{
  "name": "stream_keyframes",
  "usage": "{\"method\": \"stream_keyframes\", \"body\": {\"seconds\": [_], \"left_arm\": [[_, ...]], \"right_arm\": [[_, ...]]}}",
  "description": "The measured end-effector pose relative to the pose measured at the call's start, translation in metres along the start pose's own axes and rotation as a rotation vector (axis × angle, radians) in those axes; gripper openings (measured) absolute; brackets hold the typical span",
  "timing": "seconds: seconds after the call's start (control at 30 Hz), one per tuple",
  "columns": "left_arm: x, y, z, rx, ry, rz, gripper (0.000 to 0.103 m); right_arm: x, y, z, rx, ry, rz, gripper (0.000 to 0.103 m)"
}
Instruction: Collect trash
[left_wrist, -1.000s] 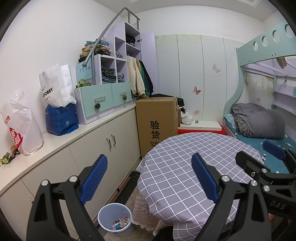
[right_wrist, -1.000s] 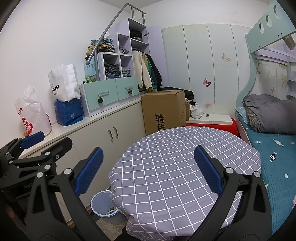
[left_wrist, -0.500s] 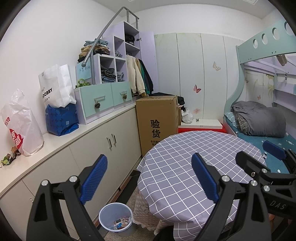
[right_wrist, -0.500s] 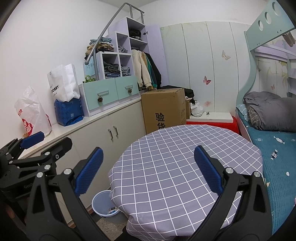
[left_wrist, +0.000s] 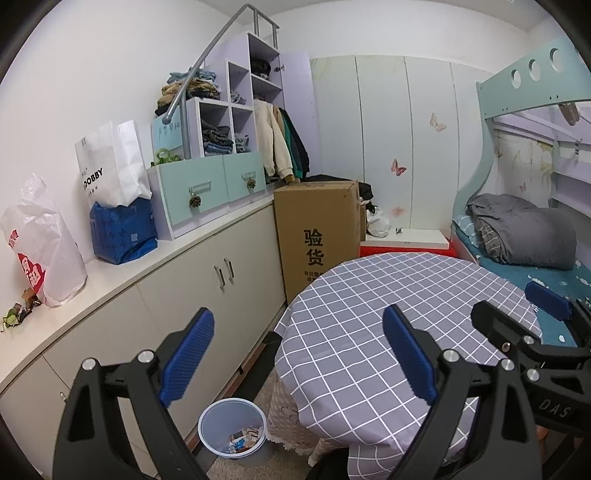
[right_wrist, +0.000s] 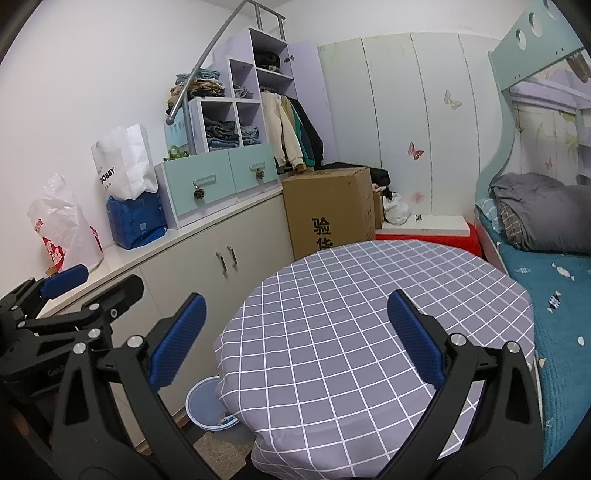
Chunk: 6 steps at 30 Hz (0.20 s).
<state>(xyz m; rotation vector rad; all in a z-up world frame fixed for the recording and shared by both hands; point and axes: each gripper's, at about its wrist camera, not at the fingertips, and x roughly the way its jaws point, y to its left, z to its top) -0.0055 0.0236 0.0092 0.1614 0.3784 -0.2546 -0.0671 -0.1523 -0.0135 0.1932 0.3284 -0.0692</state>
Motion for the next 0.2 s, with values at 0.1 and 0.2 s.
{"method": "stream_keyframes", "body": {"seconds": [0.1,0.2], "left_arm": [[0.015,-0.002,-0.001,0.004,0.029,-0.004,0.093],[0.034,-0.011,-0.001,0.018,0.067,-0.017,0.093]], "right_arm": [[0.011,-0.008,-0.002,0.016,0.022,-0.005,0.096],[0.024,-0.02,-0.006,0.035,0.048,-0.027,0.096]]}}
